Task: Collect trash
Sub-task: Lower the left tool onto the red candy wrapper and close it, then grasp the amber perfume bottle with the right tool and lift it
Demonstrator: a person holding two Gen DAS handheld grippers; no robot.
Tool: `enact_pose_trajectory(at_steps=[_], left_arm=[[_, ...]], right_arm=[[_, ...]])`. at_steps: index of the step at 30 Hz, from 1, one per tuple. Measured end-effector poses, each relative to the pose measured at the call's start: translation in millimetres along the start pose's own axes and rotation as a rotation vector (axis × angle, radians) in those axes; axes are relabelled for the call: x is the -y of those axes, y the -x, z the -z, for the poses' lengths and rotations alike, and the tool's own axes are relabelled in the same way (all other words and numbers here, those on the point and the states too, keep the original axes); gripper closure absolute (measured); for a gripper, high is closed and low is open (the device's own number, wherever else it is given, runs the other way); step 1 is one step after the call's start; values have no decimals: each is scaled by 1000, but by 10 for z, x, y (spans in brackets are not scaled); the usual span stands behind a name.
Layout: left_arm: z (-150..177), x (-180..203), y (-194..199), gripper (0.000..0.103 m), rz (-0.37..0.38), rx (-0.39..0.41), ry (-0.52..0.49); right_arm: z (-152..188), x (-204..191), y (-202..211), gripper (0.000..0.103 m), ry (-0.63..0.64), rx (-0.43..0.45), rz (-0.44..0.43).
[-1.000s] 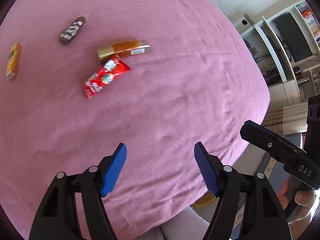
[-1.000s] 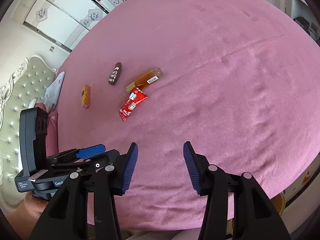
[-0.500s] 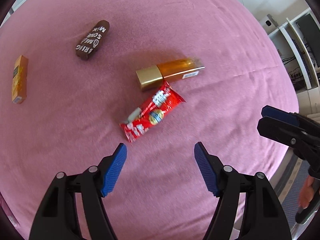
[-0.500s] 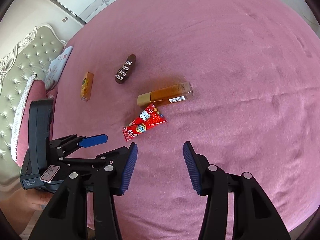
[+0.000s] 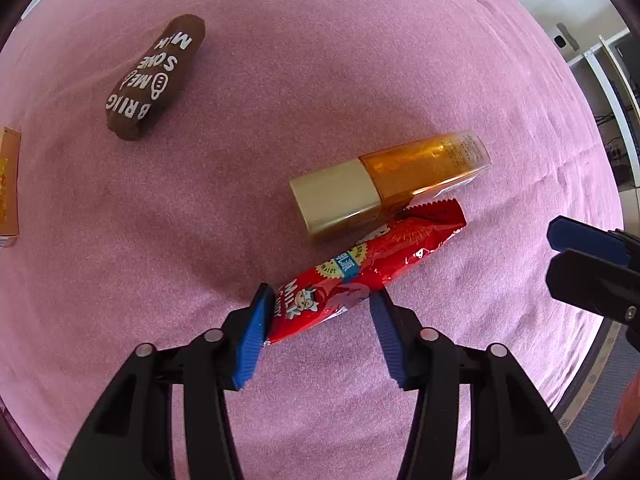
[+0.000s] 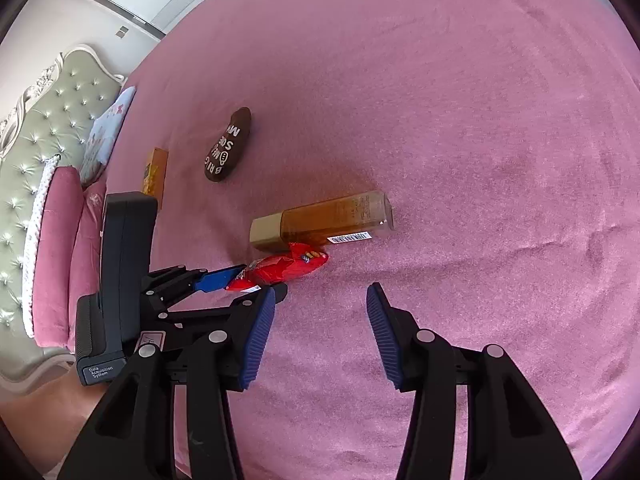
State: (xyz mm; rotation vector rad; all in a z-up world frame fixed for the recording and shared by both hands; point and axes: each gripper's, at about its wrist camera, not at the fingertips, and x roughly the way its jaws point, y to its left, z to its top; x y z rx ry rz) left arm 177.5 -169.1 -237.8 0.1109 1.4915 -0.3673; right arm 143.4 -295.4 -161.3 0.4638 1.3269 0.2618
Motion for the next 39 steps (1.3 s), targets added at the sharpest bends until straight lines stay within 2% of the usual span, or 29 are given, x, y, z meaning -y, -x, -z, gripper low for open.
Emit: enact_pose_trajectory(at_steps=[5,7,12,15,19,25,32,37,39], left_arm=[[45,-109,54,64,42,0,-1],[85,-209,105,69,101,-7,40],[224,-448,277,69,157,8,126],[278,-576,351,69,185,16,183],[282,-628,389,69,183,30,228],[328,-714,387,69,170,53,324],[536,-755,391,69,116,56,312],[606,-870,362,69,98,50,316],[630,-918,356,70,94,46,324]], right_arm=[[-35,-2,-38,56,-29,4,0],[-56,-18,-49,56,-30,6,2],[-164,-145,-61,56,34,1,33],[-282,-299,-102,56,155,-28,63],[-407,-520,-233,56,399,-90,131],[-504,-831,-449,56,759,-226,158],[-346,-1055,-754,56,1136,-404,202],[-263,-1000,-971,54,1265,-465,245],[-253,-974,-1042,55,1275,-487,249]])
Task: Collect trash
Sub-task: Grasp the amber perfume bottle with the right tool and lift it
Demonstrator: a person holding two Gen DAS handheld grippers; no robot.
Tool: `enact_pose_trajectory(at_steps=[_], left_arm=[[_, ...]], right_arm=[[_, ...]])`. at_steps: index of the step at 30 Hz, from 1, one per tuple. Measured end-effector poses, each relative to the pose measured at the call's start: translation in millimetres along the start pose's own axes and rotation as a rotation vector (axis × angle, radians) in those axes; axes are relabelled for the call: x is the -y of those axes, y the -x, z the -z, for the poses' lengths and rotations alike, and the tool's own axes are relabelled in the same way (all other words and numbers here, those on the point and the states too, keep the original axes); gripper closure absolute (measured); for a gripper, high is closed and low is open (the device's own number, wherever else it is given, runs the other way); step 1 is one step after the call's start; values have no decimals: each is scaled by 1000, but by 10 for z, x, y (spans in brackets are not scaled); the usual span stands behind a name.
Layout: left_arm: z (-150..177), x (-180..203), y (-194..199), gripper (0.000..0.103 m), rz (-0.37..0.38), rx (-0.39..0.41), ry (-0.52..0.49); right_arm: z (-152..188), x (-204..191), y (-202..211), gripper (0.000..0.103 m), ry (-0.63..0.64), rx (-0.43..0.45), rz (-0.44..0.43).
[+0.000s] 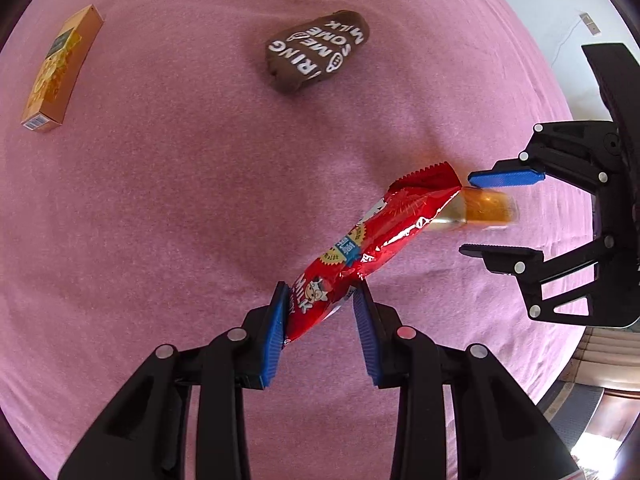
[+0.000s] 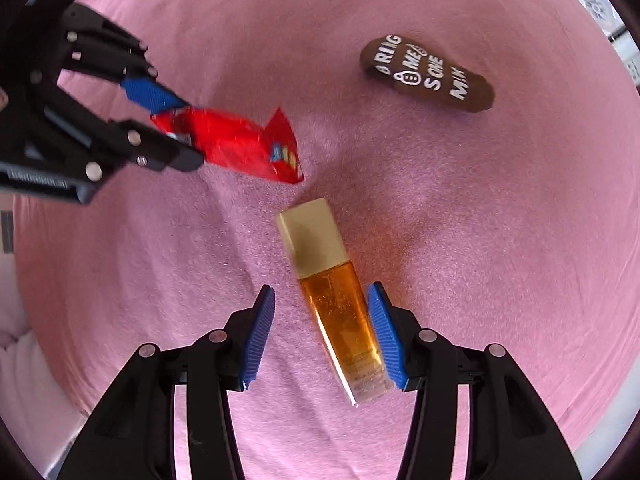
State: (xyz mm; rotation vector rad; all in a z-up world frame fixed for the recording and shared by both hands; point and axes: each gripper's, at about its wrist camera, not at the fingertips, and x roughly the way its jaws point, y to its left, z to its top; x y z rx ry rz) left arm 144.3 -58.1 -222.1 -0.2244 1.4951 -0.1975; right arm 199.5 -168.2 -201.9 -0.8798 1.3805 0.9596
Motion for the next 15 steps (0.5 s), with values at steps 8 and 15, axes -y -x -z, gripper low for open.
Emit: enact_pose_trajectory(at_steps=[8,15], left_arm=[[-9,130,-104,70,29,-3,44],[-124,207,-163,70,64,-7,118]], right_arm=[[40,158,-83,66,-119,33,-30],[239,331,-34,69,-415,118,-136]])
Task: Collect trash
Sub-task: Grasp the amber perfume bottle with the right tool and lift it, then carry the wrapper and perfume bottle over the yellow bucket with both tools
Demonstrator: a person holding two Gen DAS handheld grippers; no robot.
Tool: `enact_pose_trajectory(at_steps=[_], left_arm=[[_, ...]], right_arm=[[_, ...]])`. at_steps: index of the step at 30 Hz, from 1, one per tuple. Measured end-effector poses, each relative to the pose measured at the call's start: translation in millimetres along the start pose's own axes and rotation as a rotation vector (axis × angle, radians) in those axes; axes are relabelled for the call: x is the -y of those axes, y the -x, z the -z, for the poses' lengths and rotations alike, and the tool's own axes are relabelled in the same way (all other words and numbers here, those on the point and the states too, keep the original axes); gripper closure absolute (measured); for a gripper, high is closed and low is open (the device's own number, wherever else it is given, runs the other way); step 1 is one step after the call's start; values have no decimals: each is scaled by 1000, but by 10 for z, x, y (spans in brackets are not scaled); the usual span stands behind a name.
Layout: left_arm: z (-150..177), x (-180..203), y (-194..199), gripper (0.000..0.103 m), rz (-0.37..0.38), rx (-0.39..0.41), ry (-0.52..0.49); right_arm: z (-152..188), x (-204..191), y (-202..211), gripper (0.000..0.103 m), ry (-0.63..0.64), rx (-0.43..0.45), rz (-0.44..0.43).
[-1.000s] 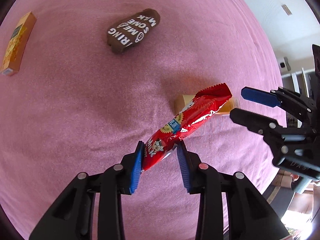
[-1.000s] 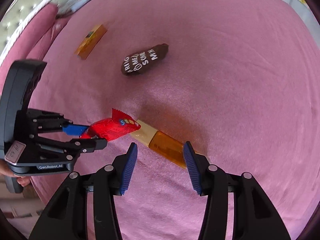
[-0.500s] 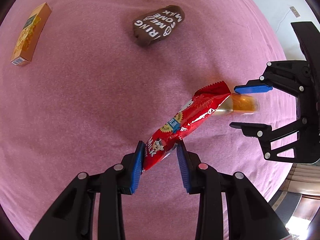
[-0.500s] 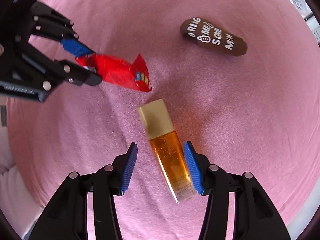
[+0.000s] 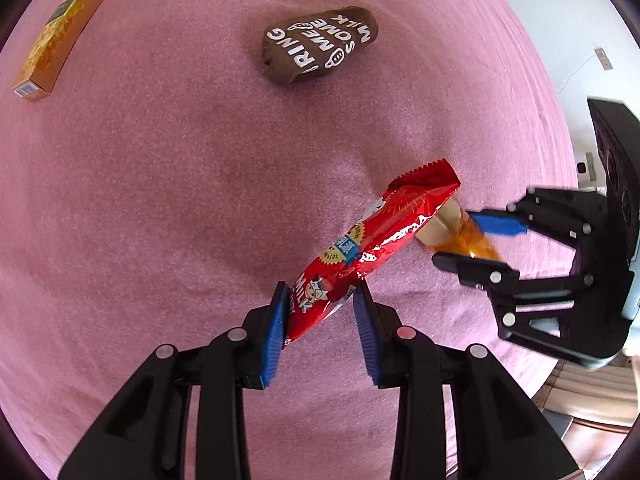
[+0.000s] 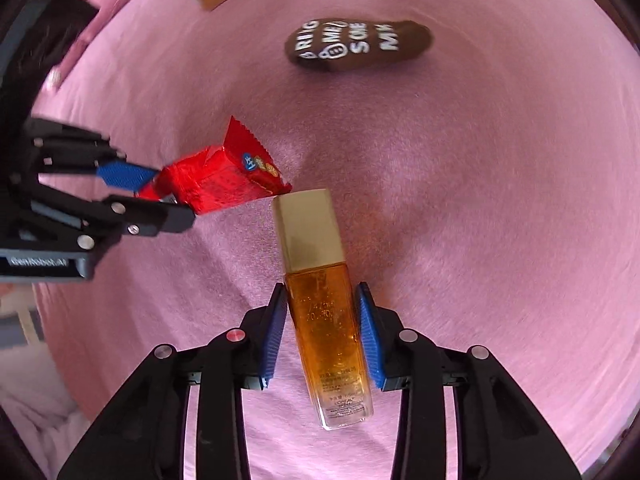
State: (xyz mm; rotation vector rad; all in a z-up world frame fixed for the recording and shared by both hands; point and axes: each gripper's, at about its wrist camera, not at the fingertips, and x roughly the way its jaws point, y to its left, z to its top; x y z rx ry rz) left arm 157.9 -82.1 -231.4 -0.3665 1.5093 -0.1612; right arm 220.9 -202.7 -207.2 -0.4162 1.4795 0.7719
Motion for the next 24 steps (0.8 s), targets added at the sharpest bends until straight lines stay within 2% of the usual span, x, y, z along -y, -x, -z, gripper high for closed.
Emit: enact_pose_trajectory(at_steps=[7,10,12,18,24], left_arm=[[101,-177,-31,70,41,4,115],[173,-196,-26,70,49,9,148],[209,-196,-13,70,54,12,157],[388,-160,141,70,78,25,122],[755,95,346,70,83,-11,4]], right_arm=[[361,221,69,69,-374,120,-115],[512,278,104,70,-479,169,-159],[615,240,125,70,-502,194,-160],[1144,185,320,70,-626,262,-186],[1709,-161,633,70,-748,339,-167]])
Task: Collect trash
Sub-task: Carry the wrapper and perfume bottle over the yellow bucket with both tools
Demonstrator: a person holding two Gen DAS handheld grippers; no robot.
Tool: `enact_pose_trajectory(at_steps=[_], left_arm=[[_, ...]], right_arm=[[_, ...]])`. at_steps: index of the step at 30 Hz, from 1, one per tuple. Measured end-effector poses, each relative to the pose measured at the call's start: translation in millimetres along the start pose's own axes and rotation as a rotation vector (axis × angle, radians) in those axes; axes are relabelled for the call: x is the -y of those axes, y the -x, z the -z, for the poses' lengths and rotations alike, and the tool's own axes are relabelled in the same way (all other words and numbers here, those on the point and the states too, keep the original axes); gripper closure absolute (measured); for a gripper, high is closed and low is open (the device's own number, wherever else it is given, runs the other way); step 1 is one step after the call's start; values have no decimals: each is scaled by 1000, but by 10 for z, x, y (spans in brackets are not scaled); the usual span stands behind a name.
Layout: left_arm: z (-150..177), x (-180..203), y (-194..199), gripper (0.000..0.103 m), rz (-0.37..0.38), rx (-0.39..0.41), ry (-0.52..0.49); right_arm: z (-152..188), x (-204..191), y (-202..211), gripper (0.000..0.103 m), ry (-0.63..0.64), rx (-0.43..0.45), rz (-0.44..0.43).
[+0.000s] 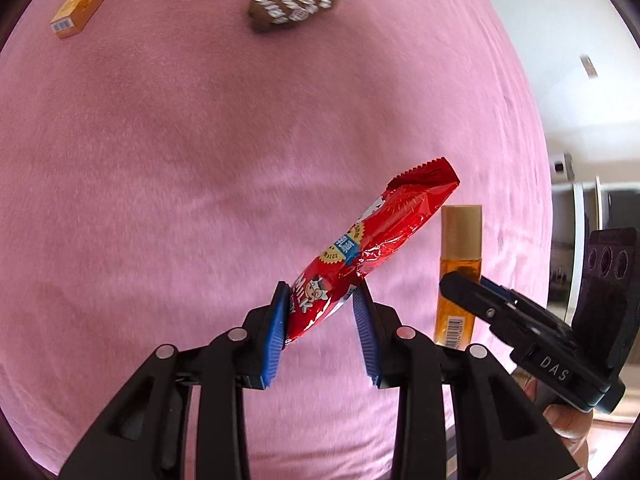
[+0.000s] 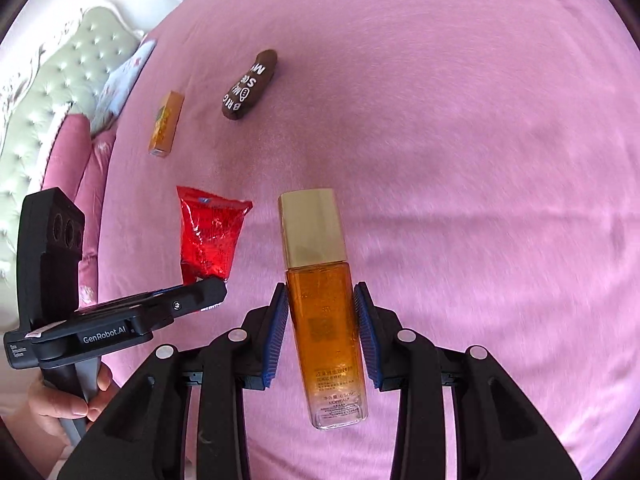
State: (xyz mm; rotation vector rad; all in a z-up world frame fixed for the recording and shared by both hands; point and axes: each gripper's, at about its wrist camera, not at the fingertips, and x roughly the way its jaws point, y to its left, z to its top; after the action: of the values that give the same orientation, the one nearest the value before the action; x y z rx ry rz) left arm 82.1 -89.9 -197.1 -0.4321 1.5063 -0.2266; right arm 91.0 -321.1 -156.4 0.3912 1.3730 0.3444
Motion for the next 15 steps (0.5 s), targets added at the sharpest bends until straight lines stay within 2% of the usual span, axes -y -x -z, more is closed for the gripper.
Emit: enact_pose_trajectory(at_steps=[7,15], left_arm=[[579,490,33,70,26,-64,-234],[1343,1091,-144,70,48,-171,-462]], right_arm=[[840,50,530,70,-129,145,52],[2050,482,1057,70,-375,256,113]])
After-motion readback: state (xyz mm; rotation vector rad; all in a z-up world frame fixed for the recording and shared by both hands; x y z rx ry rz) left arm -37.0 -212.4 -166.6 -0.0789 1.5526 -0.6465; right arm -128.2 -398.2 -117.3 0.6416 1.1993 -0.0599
